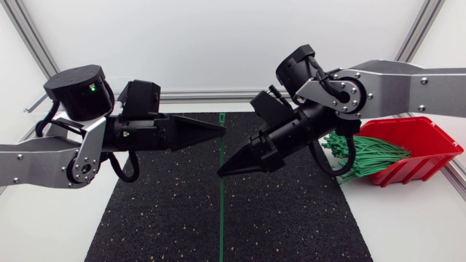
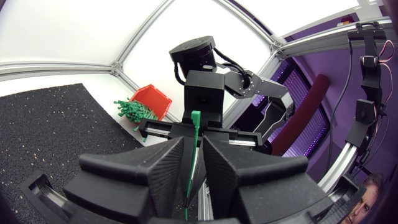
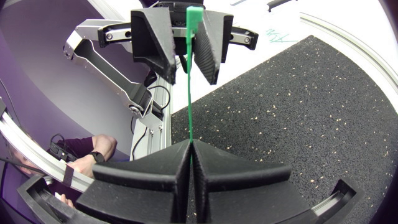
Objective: Take a green cable tie from the red box, thread the tail through the head to close it, then place it in the transparent bin on the left.
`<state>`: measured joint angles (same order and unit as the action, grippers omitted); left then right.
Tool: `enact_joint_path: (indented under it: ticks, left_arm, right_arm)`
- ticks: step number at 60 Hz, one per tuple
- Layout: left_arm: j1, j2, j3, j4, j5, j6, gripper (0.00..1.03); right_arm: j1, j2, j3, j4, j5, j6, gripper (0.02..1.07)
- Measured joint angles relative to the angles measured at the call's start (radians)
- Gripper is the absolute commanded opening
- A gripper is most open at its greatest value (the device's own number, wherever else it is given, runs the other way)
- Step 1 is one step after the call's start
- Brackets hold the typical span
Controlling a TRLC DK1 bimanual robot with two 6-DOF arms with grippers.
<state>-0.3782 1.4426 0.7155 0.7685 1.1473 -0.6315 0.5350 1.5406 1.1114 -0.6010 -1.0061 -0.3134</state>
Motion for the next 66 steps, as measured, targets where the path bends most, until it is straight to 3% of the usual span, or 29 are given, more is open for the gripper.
enact_joint_path:
  ticks: [3,15,66]
  left_arm:
    - [0.000,0.000,0.000,0.000,0.001,0.000,0.23]
    - [0.000,0.000,0.000,0.000,0.013,0.000,0.04]
    - [0.009,0.000,0.011,-0.012,0.033,0.000,0.05]
  right_arm:
    - [0.000,0.001,0.000,0.000,0.000,0.000,0.08]
    - [0.000,0.005,0.000,0.000,0.000,0.000,0.08]
    - [0.000,0.005,0.000,0.000,0.000,-0.001,0.08]
